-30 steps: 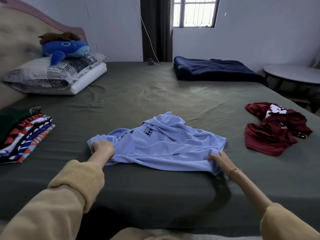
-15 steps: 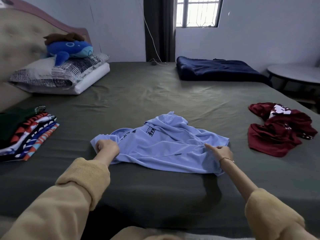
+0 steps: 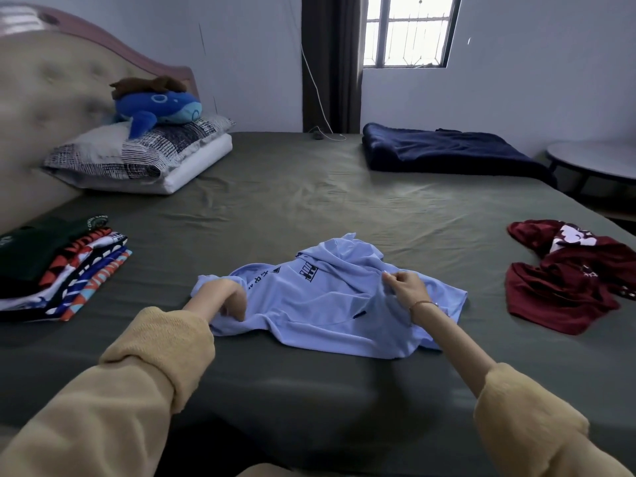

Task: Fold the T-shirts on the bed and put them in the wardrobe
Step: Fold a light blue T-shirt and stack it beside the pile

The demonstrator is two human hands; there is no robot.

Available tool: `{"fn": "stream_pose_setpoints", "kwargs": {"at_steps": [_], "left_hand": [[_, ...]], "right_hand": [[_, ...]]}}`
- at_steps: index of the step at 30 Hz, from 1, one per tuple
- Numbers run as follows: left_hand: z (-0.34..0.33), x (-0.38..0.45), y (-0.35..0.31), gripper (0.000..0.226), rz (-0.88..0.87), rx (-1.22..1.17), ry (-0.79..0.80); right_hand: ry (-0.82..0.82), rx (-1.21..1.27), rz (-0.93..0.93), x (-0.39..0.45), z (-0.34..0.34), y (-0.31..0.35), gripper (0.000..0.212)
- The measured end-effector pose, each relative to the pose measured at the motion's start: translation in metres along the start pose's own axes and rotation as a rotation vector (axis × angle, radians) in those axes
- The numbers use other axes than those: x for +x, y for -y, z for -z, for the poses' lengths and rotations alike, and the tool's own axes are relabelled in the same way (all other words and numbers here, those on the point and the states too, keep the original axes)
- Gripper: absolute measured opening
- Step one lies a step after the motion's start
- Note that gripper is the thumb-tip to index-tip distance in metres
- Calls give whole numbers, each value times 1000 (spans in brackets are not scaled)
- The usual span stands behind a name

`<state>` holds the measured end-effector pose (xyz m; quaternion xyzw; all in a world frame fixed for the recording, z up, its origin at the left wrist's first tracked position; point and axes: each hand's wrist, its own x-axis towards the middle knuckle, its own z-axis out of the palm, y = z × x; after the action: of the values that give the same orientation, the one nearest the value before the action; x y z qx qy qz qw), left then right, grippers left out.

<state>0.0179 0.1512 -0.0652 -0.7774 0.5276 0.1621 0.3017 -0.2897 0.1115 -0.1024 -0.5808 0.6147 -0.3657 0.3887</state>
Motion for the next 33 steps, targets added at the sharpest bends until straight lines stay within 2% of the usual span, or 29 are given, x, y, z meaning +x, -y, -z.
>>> {"fn": "stream_pose_setpoints", "kwargs": {"at_steps": [3,4,7,9,11,13,15,18,20,26,33], "left_hand": [[10,0,8,22,-100,-98,-145],[14,3,13,28,-96,-153,-204],[26,11,25,43,-84,-321,-288],[31,16,27,49,-170,-375,-241],[33,18,25,39,-248,-370,-210],[36,25,23,20,-265,-337,-235],[44,34,20,15,-278,-343,-322],[60,48,18,26,-256,-412,-515],[76,60,21,29,-231,-437,-590],[123,104,48,51,-205,-467,-487],[172,150,83,36,-234,-409,-398]], "right_hand": [[-39,183,4,8,-3,13,21],[-45,186,12,11,-3,17,18],[-87,170,33,17,-2,26,21],[-119,135,12,19,-5,32,24],[-139,108,-34,21,-15,38,29],[-175,112,-64,24,-31,48,34],[-201,97,-72,28,-46,61,29],[-180,38,-41,38,-69,88,27],[-189,5,-1,54,-85,109,29],[-234,-31,95,120,-110,177,26],[-371,-48,87,181,-122,244,15]]}}
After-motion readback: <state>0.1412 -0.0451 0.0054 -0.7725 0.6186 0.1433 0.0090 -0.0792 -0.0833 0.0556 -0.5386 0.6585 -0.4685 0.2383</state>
